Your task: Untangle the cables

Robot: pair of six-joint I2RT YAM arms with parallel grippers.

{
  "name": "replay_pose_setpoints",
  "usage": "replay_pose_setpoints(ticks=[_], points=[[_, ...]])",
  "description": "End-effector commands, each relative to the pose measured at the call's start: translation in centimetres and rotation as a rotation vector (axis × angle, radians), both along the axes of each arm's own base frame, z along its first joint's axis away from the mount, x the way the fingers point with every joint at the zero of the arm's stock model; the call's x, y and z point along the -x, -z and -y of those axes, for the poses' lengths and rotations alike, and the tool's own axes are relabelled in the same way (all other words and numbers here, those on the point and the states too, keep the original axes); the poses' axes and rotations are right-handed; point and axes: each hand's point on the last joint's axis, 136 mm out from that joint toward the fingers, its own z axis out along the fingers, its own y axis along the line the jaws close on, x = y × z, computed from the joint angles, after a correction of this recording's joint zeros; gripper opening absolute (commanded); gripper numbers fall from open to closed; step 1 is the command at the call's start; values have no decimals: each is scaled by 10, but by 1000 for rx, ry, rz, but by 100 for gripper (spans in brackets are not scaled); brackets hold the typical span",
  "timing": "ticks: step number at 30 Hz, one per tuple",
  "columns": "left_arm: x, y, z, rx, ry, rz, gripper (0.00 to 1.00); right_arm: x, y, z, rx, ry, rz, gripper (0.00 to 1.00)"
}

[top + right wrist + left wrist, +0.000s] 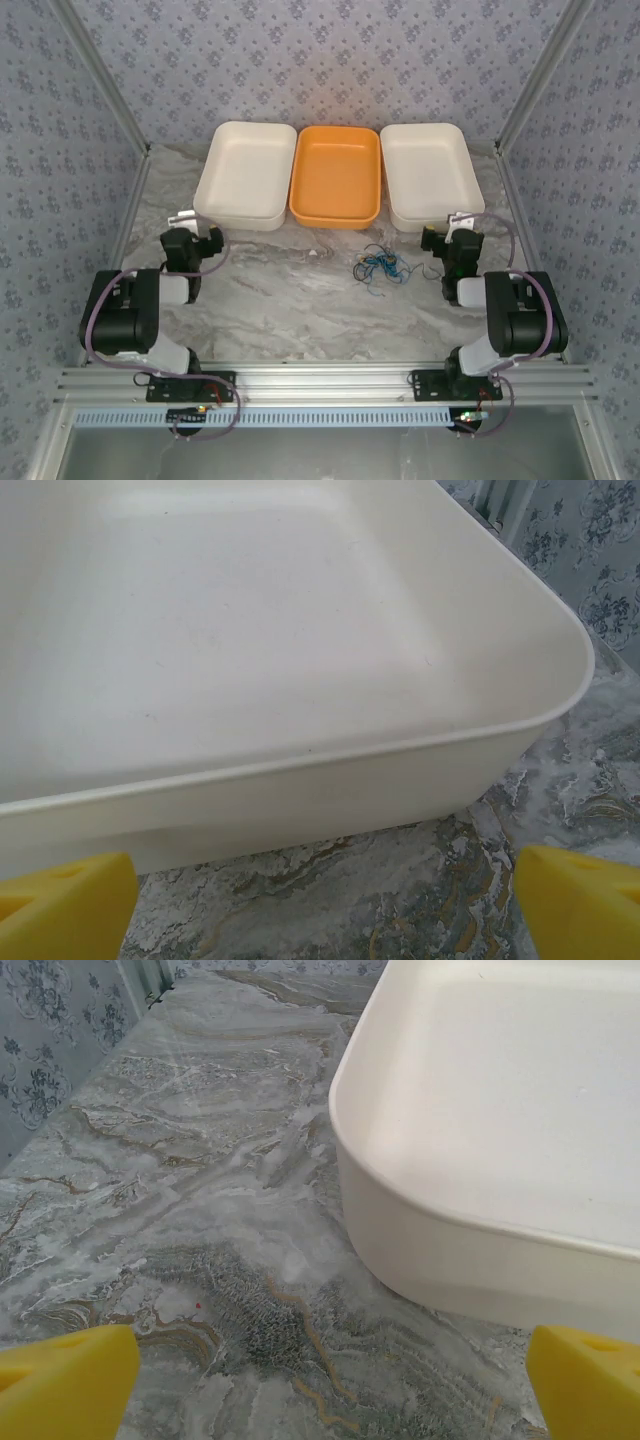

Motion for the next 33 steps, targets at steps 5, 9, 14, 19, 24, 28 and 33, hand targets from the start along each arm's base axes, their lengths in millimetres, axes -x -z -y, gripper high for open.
replay_pose_setpoints(ticks=[5, 9, 14, 19, 24, 28, 33], points=[[-6, -7, 1, -5, 19, 15, 99, -6, -3, 2, 11, -1, 4, 99], [-6, -7, 2, -4, 20, 15, 99, -6, -3, 2, 11, -1, 4, 99], [-6, -7, 2, -4, 21, 16, 99, -6, -3, 2, 11, -1, 4, 99], [-6, -7, 2, -4, 21, 16, 99, -6, -3, 2, 11, -1, 5, 99], [-6, -7, 2, -4, 20, 16, 99, -6, -3, 2, 11, -2, 4, 99], [-7, -15, 7, -7, 47, 31, 99, -7, -8, 2, 9, -2, 15, 99], [1, -121, 22, 138, 52, 81, 99, -5, -79, 15, 5, 111, -42, 99]])
